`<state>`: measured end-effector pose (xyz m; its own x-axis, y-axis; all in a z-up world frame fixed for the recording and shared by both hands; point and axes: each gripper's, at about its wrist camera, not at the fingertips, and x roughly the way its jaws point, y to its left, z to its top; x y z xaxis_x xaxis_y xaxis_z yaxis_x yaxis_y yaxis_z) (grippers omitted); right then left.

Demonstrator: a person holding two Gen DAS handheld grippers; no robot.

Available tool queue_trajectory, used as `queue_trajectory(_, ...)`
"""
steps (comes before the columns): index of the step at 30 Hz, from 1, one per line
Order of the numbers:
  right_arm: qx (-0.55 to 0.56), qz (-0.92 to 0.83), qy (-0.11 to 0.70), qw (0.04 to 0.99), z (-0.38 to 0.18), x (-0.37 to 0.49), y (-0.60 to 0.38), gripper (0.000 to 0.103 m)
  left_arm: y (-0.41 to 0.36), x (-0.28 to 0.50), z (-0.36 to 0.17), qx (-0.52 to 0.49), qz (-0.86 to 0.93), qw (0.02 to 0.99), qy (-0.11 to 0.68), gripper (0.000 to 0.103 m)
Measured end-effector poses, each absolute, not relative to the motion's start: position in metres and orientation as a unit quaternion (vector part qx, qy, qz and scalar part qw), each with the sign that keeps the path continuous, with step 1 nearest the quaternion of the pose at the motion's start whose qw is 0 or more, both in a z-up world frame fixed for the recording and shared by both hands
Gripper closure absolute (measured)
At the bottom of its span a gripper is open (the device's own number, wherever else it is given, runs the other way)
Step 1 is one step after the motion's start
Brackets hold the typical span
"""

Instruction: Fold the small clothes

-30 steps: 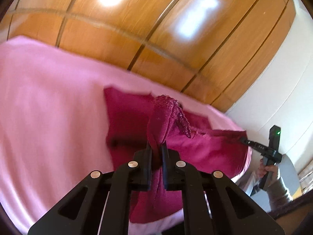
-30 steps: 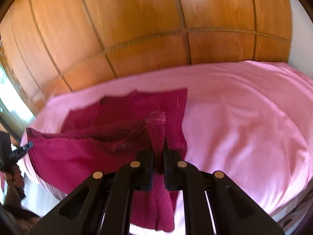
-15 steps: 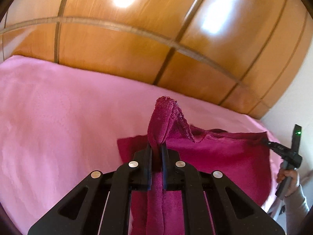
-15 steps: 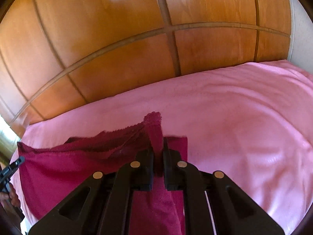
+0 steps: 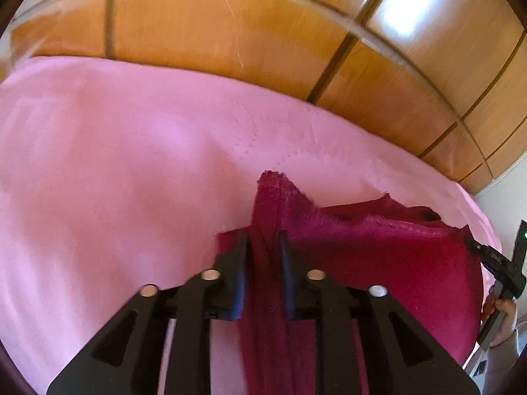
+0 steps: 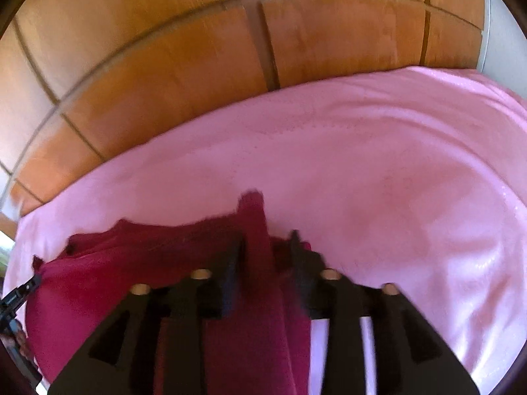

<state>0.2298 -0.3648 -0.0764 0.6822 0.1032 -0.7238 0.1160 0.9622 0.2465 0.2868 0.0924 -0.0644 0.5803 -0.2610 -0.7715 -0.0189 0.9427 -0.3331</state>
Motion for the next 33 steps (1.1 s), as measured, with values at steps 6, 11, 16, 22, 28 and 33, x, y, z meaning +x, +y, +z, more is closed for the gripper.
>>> queue_trajectory(6,0.163,0.062,0.389,0.905,-0.072,0.146,-0.383,0.046,0.114,0.211,-0.064,-0.198,-0.124,0.869,0.437,0.051)
queue_trajectory(11,0.194,0.116,0.411,0.883,-0.091,0.072,-0.391,0.045,0.122,0.142,-0.078,-0.256,-0.188,0.840,0.441,0.051)
queue_trajectory(16,0.196,0.112,0.431,0.874,-0.116,0.045,-0.382,0.074,0.099,0.113,-0.091,-0.244,-0.216,0.831,0.452,0.054)
queue_trajectory(22,0.174,0.117,0.402,0.891,-0.078,0.039,-0.379,0.092,0.095,0.105,-0.076,-0.208,-0.223,0.845,0.439,0.091)
queue_trajectory(28,0.158,0.111,0.410,0.891,-0.079,0.016,-0.384,0.092,0.109,0.089,-0.073,-0.196,-0.222,0.842,0.451,0.093)
queue_trajectory(33,0.123,0.053,0.423,0.896,-0.092,0.025,-0.377,0.078,0.101,0.101,-0.069,-0.167,-0.167,0.855,0.462,0.087)
